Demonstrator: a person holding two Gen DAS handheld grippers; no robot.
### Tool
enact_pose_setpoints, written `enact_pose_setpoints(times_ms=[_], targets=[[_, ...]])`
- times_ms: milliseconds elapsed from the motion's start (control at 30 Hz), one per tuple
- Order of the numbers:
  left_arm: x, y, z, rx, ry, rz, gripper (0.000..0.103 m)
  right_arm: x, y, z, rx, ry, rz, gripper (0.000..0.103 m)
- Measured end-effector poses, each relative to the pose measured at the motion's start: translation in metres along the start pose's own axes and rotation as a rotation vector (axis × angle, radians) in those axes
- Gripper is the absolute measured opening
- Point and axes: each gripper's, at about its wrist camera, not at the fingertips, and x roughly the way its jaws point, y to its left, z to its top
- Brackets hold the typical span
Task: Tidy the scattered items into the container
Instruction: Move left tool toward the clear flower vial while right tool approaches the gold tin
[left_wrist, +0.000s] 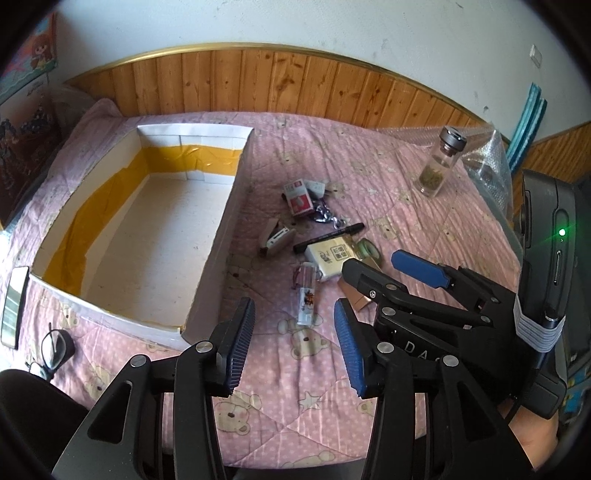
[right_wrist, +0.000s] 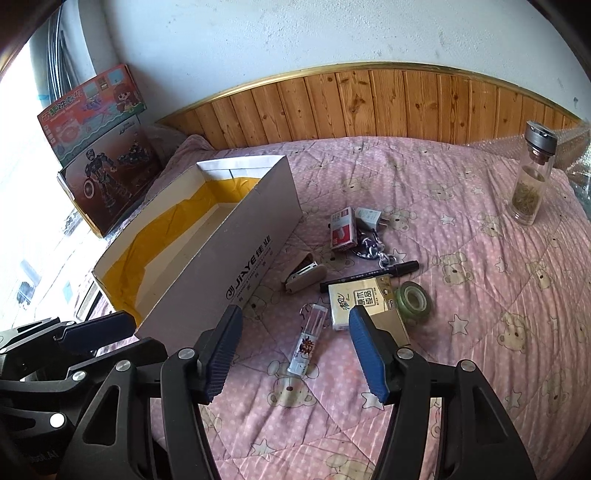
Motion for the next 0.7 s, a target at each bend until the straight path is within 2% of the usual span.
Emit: enact_pose_setpoints(times_ms=[267,700], targets=[[0.032,-0.018,-0.001,0.043,0.059,-0.046,0.047,0.01,-0.042,-0.01,0.078,0.034,-0.037,0.061],[0.114,-0.011,0.003,-0.012,0.177,-0.077,0.048,0.053,-0.076,-0.026,0.134,0.14,-0.027,0.061]])
